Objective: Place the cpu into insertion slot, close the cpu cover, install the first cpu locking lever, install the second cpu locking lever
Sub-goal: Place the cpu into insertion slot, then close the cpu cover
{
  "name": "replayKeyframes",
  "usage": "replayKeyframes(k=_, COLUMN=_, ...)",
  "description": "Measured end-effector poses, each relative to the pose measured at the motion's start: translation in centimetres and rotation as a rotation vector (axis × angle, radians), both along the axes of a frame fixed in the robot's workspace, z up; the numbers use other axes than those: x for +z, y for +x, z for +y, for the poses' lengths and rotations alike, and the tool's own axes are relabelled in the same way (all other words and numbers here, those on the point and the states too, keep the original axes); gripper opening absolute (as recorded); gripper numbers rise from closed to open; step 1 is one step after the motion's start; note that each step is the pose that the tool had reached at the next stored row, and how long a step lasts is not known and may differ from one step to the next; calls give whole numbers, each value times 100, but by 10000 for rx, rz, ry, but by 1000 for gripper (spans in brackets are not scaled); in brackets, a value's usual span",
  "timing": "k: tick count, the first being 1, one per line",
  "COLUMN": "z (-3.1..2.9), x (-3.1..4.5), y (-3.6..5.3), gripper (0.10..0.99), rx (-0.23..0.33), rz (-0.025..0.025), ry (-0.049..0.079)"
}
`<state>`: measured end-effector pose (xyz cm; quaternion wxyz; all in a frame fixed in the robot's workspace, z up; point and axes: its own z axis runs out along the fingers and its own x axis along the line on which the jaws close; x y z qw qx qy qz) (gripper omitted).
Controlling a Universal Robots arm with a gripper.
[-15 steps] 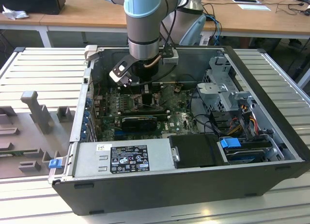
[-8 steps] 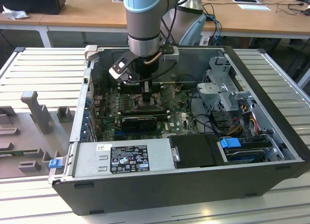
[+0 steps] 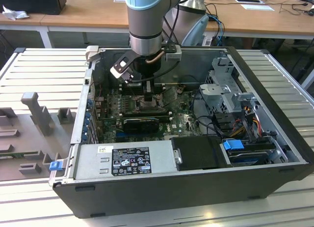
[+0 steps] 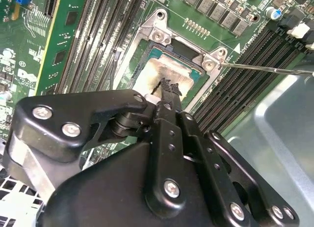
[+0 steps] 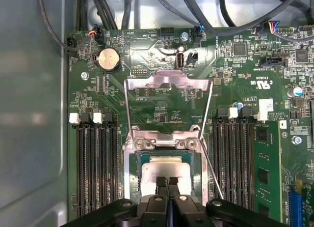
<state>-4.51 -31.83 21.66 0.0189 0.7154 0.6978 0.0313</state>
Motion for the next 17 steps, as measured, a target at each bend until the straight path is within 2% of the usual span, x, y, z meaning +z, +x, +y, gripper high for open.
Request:
replayKeyframes(k=6, z=0, x=66, y=0, gripper=106, rx=0, rz=0, ry=0)
replayKeyframes(k=7, z=0, x=71, y=0, gripper=106, rx=0, rz=-1, ry=2)
replayKeyframes(k=9, z=0, x=72, y=62, gripper=106, rx=0, rz=3, ry=0)
replayKeyframes(k=15, z=0, x=79, y=65, gripper=106, rx=-1, rz=5, ry=-3)
replayKeyframes(k=17, z=0, x=163, y=65, gripper=106, rx=0, rz=3, ry=0)
